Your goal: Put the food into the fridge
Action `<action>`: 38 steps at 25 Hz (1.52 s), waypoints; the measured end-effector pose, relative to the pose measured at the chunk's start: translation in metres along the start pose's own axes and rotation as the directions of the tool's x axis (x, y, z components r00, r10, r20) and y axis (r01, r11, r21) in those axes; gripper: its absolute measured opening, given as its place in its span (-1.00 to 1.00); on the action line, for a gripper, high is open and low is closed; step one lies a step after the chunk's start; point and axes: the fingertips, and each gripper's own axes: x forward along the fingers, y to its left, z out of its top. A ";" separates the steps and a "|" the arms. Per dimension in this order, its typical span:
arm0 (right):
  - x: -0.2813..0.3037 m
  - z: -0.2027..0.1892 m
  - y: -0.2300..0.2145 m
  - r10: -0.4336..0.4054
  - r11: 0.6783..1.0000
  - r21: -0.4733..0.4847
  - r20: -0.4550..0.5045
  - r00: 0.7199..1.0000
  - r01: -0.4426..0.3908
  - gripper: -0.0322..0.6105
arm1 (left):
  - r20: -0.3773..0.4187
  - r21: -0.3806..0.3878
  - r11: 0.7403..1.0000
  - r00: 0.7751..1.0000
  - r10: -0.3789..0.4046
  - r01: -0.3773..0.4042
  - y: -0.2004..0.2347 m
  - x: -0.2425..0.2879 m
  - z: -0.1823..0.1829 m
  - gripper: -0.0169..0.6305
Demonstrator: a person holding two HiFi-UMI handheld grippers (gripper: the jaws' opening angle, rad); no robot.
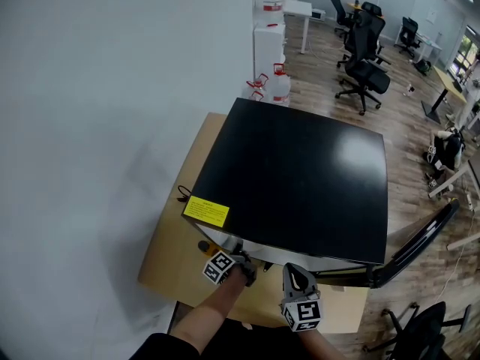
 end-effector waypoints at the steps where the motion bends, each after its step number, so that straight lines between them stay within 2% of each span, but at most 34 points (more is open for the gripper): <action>1: -0.001 0.000 0.000 -0.002 1.000 0.003 0.000 1.000 0.002 -0.71 | 0.000 0.007 1.000 1.000 0.014 -0.014 0.001 0.000 0.000 -0.88; 5: -0.006 -0.003 0.003 -0.010 1.000 0.009 0.000 1.000 0.010 -0.71 | -0.031 0.086 0.992 0.995 0.092 -0.089 0.002 0.003 -0.002 -0.88; 8: -0.012 -0.005 0.004 -0.014 1.000 0.010 0.000 1.000 0.014 -0.71 | -0.052 0.175 0.973 0.986 0.160 -0.149 0.001 0.005 -0.003 -0.87; 11: -0.019 -0.004 0.006 -0.017 1.000 0.010 0.003 1.000 0.017 -0.71 | -0.054 0.300 0.930 0.969 0.240 -0.214 -0.001 0.004 -0.004 -0.83; 15: -0.023 -0.001 0.008 -0.022 1.000 0.008 0.012 1.000 0.022 -0.71 | -0.036 0.444 0.850 0.942 0.333 -0.284 -0.002 0.002 -0.002 -0.72; 20: -0.030 -0.004 0.007 -0.031 0.999 0.010 0.011 0.999 0.031 -0.71 | -0.031 0.482 0.817 0.926 0.376 -0.316 -0.001 0.004 -0.004 -0.66; 23: -0.035 -0.006 0.010 -0.032 0.999 0.009 0.008 0.999 0.032 -0.71 | -0.031 0.536 0.790 0.929 0.369 -0.296 -0.006 0.006 -0.007 -0.55; 26: -0.039 -0.002 0.010 -0.040 0.999 0.001 0.011 0.999 0.040 -0.71 | -0.028 0.550 0.790 0.940 0.341 -0.270 -0.013 0.010 -0.006 -0.48; 31: -0.053 -0.003 0.005 -0.074 0.997 0.010 0.025 0.997 0.073 -0.71 | -0.051 0.576 0.792 0.958 0.281 -0.202 -0.017 0.005 -0.008 -0.18; 38: -0.065 -0.006 0.008 -0.106 0.994 0.018 0.035 0.994 0.106 -0.71 | -0.059 0.579 0.808 0.983 0.175 -0.109 -0.037 -0.002 0.001 -0.13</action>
